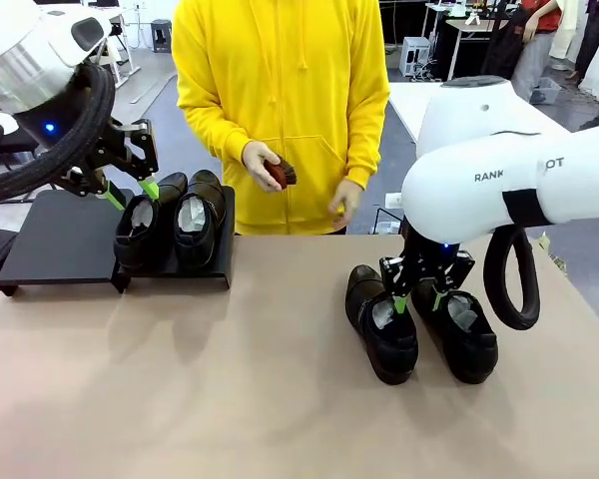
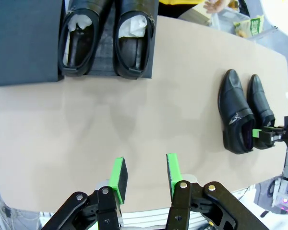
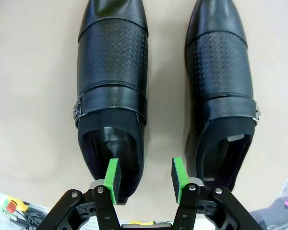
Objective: Organize the shoes by placing them on the stand.
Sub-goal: Pick up one Shoe and place it in the middle of the table.
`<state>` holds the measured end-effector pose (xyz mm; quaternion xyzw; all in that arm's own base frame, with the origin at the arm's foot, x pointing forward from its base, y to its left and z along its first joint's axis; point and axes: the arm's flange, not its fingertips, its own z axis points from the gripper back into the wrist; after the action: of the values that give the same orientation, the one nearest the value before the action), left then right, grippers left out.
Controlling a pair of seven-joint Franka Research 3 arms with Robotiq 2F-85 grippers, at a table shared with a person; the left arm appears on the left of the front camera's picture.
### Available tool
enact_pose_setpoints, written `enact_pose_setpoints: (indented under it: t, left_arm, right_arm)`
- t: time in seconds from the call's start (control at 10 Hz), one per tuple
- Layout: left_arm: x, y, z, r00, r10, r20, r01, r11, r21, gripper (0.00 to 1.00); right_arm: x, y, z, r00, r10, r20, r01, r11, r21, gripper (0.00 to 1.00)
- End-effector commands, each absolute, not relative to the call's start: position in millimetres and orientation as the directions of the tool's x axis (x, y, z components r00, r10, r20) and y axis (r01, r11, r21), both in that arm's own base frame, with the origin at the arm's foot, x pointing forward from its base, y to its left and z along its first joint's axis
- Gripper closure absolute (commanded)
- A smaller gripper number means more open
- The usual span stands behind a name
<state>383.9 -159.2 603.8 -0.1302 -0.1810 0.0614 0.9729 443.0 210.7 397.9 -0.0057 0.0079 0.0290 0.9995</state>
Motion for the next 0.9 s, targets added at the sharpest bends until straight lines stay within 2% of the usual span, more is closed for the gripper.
enact_pose_setpoints:
  t: [0.0, 0.6, 0.8]
  left_arm:
    - [384.6, -158.3, 604.4, 0.926, 0.165, 0.34, -0.064, 0.955, -0.29, 0.54]
    - [384.6, -158.3, 604.4, 0.926, 0.165, 0.34, -0.064, 0.955, -0.29, 0.54]
    - [384.6, -158.3, 604.4, 0.926, 0.165, 0.34, -0.064, 0.955, -0.29, 0.54]
  right_arm:
    - [449.7, 209.1, 379.0, 0.997, 0.08, -0.021, -0.08, 0.997, 0.007, 0.43]
    - [457.9, 209.5, 338.6, 0.995, 0.063, -0.072, -0.064, 0.998, -0.022, 0.45]
    - [456.2, 208.7, 336.4, 0.996, 0.062, -0.07, -0.064, 0.997, -0.034, 0.82]
